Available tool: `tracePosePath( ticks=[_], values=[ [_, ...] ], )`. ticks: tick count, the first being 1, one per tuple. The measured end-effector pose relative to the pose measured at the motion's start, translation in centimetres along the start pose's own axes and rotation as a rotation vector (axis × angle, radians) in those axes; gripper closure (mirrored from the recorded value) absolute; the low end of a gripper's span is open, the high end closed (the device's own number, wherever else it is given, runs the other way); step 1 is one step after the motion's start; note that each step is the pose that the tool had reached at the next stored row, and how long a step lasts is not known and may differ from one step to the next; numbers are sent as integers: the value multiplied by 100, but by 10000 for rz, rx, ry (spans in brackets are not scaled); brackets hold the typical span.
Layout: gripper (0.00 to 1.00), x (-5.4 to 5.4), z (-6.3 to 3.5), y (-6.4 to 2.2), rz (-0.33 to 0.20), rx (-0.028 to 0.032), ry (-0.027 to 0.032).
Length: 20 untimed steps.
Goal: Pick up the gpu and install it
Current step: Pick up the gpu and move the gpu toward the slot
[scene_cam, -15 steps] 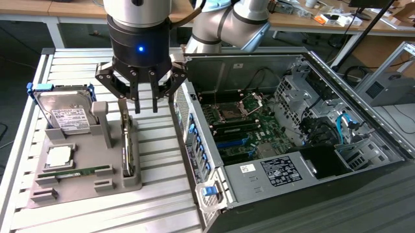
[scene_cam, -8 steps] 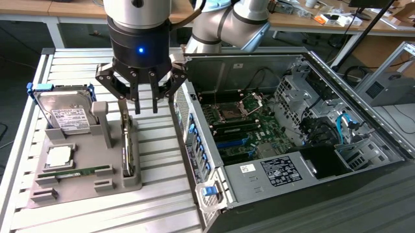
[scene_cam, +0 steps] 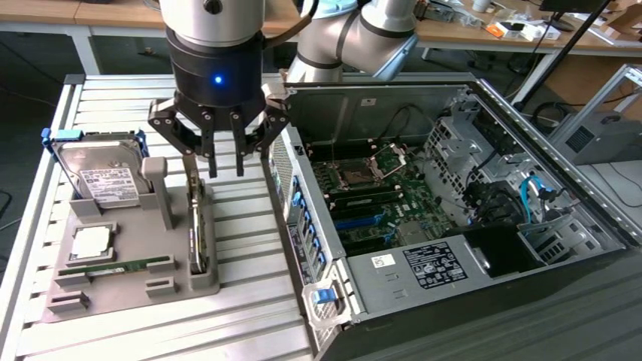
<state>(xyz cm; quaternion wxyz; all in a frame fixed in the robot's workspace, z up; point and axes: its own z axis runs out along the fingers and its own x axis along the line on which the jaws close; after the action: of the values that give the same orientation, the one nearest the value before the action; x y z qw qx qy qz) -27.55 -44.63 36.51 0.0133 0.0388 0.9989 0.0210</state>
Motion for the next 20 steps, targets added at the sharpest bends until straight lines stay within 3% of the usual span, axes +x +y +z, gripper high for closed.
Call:
tracePosePath(
  ticks=[20],
  values=[
    [64, 1, 50, -2, 1, 1, 0]
  ],
)
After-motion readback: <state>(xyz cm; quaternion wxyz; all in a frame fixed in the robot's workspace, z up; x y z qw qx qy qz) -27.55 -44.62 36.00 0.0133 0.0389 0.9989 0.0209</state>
